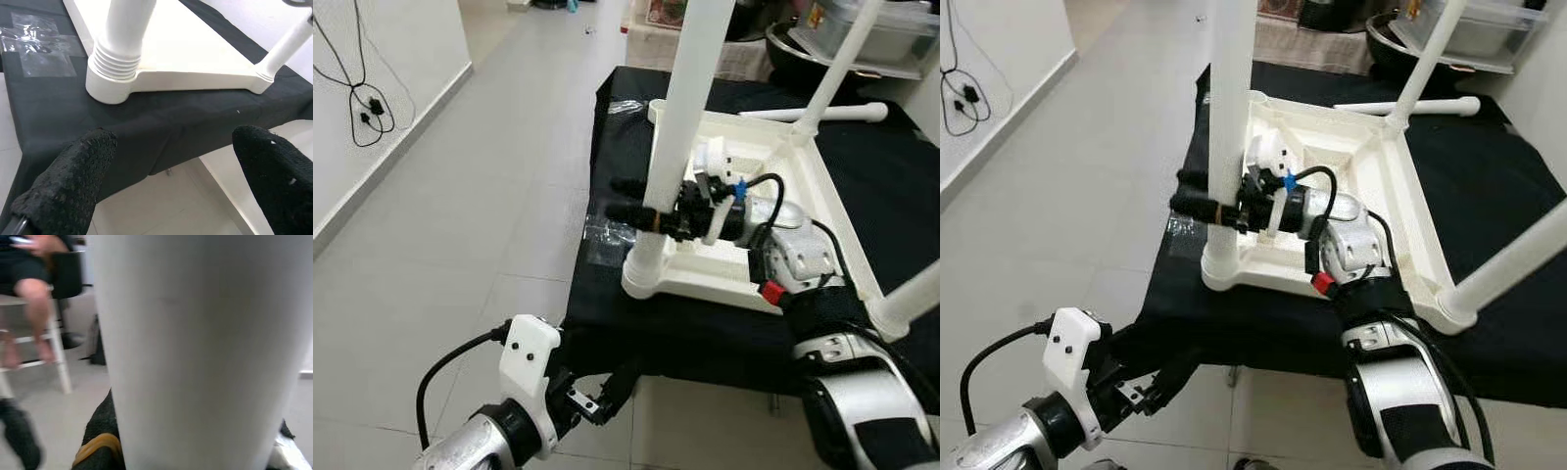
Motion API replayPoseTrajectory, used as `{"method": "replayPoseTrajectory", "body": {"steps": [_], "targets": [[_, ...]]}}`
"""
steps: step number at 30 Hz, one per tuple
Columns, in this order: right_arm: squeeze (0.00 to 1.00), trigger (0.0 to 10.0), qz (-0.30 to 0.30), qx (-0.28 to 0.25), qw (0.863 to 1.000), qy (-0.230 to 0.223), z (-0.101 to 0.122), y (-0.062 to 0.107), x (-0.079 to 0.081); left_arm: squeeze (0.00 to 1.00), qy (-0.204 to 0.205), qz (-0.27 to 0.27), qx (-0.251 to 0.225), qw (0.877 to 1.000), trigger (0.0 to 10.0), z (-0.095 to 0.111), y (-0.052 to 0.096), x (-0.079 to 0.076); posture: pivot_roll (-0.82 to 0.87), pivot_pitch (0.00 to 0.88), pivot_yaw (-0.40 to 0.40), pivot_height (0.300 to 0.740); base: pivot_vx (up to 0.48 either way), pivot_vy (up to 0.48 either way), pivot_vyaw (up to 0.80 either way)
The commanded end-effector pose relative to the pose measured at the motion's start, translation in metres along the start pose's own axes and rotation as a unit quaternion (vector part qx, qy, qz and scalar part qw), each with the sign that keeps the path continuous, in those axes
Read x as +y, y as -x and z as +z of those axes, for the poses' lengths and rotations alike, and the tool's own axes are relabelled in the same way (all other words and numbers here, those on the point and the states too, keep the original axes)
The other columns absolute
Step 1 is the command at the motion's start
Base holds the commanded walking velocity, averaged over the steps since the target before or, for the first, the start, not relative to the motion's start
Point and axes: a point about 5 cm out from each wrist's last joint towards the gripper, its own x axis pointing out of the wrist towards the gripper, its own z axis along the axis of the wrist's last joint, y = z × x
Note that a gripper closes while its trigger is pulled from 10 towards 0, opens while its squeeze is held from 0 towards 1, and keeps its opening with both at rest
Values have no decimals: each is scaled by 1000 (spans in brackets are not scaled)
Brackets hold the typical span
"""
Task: Building children table
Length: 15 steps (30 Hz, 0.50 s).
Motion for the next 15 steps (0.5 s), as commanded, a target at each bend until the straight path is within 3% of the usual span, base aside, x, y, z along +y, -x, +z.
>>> {"method": "replayPoseTrajectory", "body": {"steps": [1, 7, 15], "targets": [[0, 10000, 45, 42, 995, -81, -38, -3, 14, 0, 0, -1, 5, 1000, 10000, -2, 0, -1, 150, 226, -129, 740, 0, 0, 0], [0, 10000, 98, 53, 990, -85, -36, -17, 7, 0, -1, 1, -2, 1000, 10000, 2, 2, -4, 174, 243, -149, 740, 0, 0, 0], [0, 10000, 138, 24, 988, -63, -20, -37, 3, 0, -2, -4, -9, 1000, 10000, 7, 5, -12, 198, 272, -168, 740, 0, 0, 0]]}}
